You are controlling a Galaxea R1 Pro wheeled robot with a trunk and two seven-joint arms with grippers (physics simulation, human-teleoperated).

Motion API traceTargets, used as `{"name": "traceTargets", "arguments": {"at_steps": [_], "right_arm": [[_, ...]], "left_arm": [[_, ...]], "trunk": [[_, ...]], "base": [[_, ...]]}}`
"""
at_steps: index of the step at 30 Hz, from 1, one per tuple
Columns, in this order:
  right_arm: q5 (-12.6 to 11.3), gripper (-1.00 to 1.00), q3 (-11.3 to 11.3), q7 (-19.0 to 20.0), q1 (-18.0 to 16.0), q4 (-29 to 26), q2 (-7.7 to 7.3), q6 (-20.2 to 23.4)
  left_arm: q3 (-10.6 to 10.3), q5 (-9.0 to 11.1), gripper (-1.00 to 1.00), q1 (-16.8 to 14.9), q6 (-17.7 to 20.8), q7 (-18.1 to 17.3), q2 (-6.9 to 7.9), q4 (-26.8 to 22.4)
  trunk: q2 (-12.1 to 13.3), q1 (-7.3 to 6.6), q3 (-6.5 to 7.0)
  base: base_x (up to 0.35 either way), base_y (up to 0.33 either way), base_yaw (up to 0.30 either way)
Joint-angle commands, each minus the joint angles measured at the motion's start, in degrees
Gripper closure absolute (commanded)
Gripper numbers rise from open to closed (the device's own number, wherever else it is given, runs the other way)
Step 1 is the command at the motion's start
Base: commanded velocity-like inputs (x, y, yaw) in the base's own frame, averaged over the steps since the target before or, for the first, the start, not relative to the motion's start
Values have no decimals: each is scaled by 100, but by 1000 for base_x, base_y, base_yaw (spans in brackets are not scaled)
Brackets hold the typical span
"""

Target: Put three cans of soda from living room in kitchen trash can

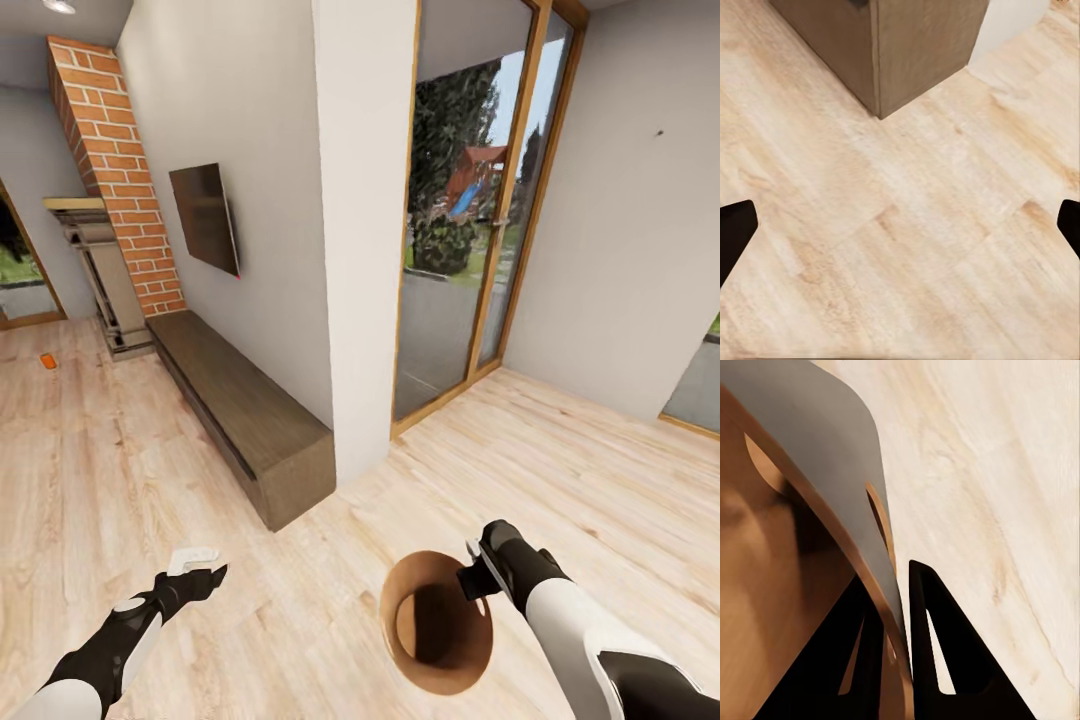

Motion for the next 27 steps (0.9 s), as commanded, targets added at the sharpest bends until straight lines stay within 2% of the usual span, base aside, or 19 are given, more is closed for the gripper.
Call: {"name": "traceTargets", "arguments": {"at_steps": [1,14,19,27], "right_arm": [[-116,100,-22,24,-3,-2,4,11],[-116,100,-24,18,-2,-4,13,11],[-116,100,-22,22,-2,-3,13,11],[-116,100,-24,24,-2,-5,13,11]], "left_arm": [[0,0,-100,0,-1,-2,2,1],[0,-8,-100,0,8,-8,9,1],[0,-9,-100,0,8,-9,9,1],[0,-9,-100,0,8,-9,9,1]], "trunk": [[0,0,-2],[0,0,-9],[0,0,-9],[0,0,-9]], "base": [[107,7,218],[258,107,222],[202,214,63],[24,274,4]]}}
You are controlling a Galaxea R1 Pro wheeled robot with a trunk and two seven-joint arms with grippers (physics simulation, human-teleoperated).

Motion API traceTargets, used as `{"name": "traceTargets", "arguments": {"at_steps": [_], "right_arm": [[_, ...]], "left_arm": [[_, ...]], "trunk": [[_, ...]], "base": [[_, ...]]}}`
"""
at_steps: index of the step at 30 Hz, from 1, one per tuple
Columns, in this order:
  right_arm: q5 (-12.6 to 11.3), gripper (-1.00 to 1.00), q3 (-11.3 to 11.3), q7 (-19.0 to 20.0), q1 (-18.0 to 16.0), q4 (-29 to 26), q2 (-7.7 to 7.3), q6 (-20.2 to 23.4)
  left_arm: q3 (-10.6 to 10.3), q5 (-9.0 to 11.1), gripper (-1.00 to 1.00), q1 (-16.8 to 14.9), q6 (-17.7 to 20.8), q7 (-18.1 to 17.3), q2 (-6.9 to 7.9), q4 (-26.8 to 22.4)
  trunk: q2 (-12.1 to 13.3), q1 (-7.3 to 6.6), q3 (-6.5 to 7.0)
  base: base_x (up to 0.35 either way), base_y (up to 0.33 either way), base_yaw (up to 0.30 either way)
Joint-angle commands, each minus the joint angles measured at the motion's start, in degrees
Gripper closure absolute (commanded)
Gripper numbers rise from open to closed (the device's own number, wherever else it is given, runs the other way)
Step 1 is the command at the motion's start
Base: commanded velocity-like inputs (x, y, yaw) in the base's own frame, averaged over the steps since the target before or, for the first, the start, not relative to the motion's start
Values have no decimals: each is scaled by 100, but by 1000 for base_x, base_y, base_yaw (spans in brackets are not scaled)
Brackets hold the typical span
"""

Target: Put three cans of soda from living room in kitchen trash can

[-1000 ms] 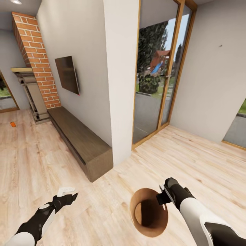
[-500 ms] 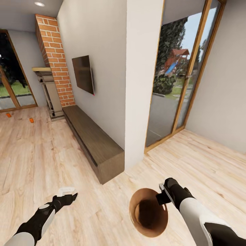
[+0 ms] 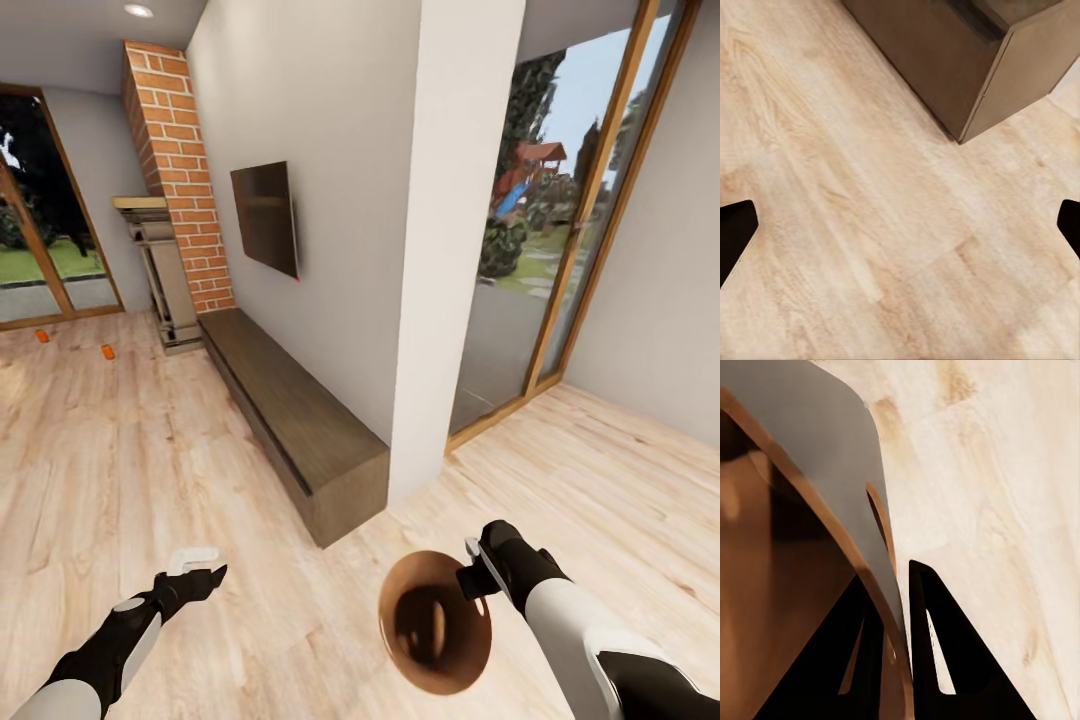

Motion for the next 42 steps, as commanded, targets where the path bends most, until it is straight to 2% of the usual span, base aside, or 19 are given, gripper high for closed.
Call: {"name": "traceTargets", "arguments": {"at_steps": [1,10,20,42], "right_arm": [[-96,100,-18,24,-2,-2,1,10],[-96,100,-15,24,-2,1,1,10],[-96,100,-15,24,-2,4,4,10],[-87,100,-6,24,68,-4,36,10]], "left_arm": [[0,0,-100,0,0,0,0,0],[0,0,-100,0,0,0,0,0],[0,0,-100,0,0,0,0,0],[0,-9,-100,0,8,1,0,0]], "trunk": [[0,0,1],[0,0,1],[0,0,1],[0,0,1]], "base": [[3,279,1],[1,280,30],[41,278,213],[252,199,248]]}}
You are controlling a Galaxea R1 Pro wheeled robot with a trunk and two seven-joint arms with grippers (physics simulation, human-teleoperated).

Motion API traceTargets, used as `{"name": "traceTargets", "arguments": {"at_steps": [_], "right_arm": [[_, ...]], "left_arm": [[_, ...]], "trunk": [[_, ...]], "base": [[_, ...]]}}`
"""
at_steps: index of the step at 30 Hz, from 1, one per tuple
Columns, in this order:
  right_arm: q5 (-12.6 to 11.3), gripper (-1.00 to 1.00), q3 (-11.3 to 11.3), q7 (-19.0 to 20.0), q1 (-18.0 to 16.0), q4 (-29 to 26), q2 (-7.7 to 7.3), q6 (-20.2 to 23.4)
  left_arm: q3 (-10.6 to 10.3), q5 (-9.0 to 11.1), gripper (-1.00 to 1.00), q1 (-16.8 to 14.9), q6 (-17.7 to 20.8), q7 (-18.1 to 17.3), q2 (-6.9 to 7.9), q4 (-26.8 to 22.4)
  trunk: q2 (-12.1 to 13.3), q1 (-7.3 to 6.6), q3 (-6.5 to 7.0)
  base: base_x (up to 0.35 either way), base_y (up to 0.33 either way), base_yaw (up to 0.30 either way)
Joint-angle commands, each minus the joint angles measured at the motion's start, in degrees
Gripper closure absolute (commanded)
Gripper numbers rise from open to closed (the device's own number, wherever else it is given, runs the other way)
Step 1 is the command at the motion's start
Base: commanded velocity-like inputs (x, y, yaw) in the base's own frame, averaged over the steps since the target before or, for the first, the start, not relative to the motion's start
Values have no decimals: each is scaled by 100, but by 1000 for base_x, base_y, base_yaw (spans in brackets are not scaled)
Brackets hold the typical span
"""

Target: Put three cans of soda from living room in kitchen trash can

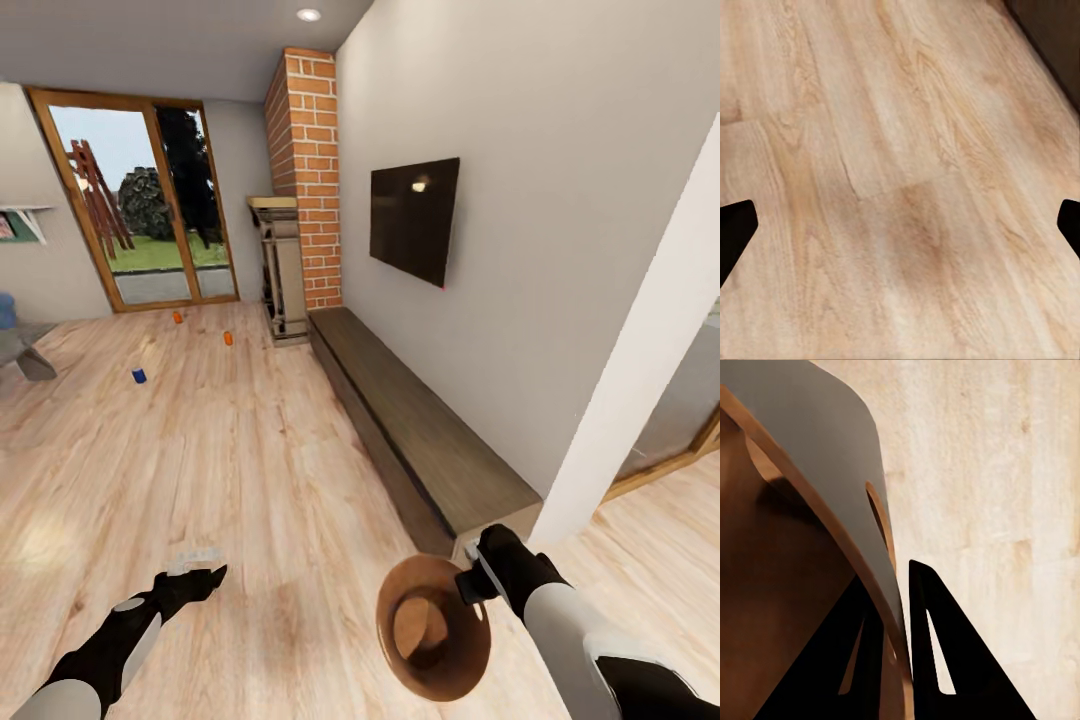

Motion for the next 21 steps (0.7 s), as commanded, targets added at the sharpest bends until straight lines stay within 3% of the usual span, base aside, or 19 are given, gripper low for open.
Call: {"name": "traceTargets", "arguments": {"at_steps": [1,13,21], "right_arm": [[-80,100,-15,25,-2,-1,1,9],[-87,100,-15,25,-2,-1,8,7],[-89,100,-15,25,-2,-1,10,8]], "left_arm": [[0,0,-100,0,0,0,0,0],[0,0,-100,0,-1,-1,0,0],[0,0,-100,0,-7,0,0,0]], "trunk": [[0,0,1],[0,0,1],[0,0,1]], "base": [[275,180,249],[275,180,245],[275,180,39]]}}
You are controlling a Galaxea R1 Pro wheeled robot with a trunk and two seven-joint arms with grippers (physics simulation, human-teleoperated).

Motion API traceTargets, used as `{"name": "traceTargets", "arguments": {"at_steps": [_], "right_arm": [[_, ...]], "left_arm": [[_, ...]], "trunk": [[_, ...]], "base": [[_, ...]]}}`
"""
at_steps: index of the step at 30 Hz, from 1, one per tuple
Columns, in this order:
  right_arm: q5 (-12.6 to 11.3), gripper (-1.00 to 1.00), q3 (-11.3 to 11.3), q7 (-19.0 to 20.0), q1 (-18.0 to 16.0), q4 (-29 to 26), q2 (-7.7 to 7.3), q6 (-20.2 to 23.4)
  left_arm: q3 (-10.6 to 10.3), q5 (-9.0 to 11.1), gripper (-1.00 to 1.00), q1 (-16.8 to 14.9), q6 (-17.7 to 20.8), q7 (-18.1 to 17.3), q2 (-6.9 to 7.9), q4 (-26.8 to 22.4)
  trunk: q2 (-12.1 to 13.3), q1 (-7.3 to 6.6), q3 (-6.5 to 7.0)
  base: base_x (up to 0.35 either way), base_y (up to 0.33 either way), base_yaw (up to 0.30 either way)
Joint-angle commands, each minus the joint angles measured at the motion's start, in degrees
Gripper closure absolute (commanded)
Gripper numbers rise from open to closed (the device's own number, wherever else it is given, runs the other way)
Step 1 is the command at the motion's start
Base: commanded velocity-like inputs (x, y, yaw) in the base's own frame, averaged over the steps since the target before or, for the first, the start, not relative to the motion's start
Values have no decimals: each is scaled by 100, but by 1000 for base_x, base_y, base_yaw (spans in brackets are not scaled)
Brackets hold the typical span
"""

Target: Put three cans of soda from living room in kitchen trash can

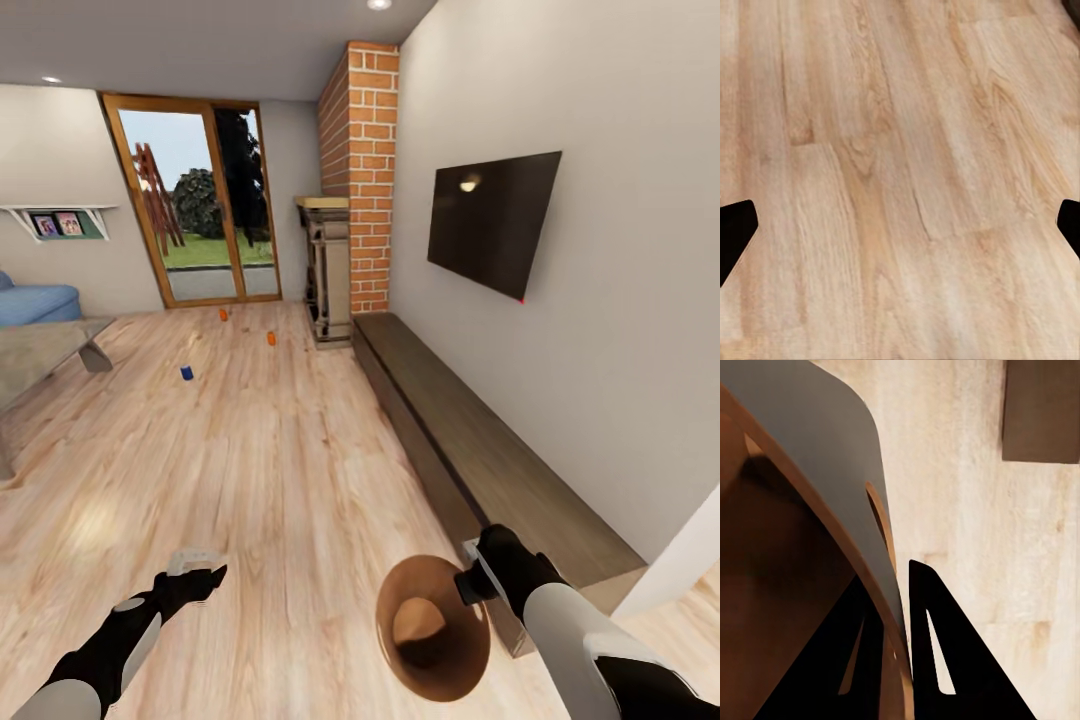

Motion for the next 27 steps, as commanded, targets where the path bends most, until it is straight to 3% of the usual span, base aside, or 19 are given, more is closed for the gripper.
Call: {"name": "traceTargets", "arguments": {"at_steps": [1,16,27], "right_arm": [[-104,100,-18,24,-2,-1,1,11],[-98,100,-18,15,13,1,45,4],[-95,100,-18,7,24,-1,71,3]], "left_arm": [[0,0,-100,0,-1,0,0,1],[0,9,-100,0,-10,-1,-9,1],[-6,0,-100,0,-10,-1,-9,1]], "trunk": [[0,0,1],[0,0,1],[0,0,1]], "base": [[275,180,5],[275,180,14],[275,176,208]]}}
